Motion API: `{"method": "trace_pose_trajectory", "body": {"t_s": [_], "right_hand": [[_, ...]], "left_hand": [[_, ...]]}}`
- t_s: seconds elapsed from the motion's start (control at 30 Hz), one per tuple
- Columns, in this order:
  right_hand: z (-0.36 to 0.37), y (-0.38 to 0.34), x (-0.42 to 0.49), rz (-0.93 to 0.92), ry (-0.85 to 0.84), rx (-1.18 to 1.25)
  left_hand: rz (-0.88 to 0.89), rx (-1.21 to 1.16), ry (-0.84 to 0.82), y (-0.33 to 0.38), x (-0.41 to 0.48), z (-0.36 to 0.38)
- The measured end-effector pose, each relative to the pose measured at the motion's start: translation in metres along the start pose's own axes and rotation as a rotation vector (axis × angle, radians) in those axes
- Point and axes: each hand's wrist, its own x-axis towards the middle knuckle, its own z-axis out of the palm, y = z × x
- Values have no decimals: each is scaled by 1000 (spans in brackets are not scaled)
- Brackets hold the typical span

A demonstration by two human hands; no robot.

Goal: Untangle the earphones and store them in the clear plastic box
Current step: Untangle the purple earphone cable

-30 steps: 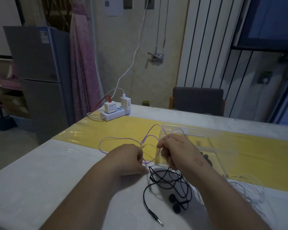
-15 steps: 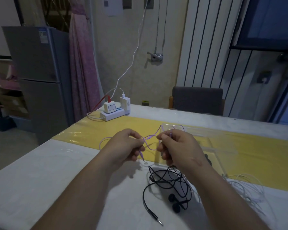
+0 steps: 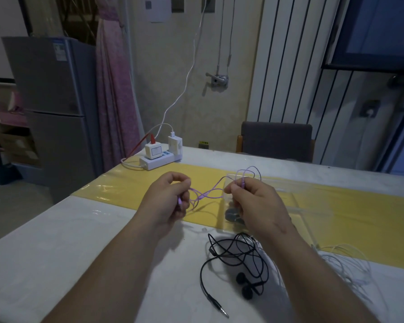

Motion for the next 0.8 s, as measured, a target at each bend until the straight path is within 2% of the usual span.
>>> {"method": "trace_pose_trajectory", "body": {"t_s": [0.17,0.37,0.57,0.67,0.8], "right_hand": [[0,-3,-1,19,16,-32],[2,-6,-3,55,27,57],[1,-6,-5,9,-10,121],[1,-2,-4,4,-16,50],[-2,-4,-1,89,42,118]], "left_hand": [[28,-222,-211,4,-6,4],[93,53,-215,0,-6,1],[99,-14,-272,0,-11,6],[116,-29,-262,0,-12,7],[152,7,-291,-2,-13,9]]}}
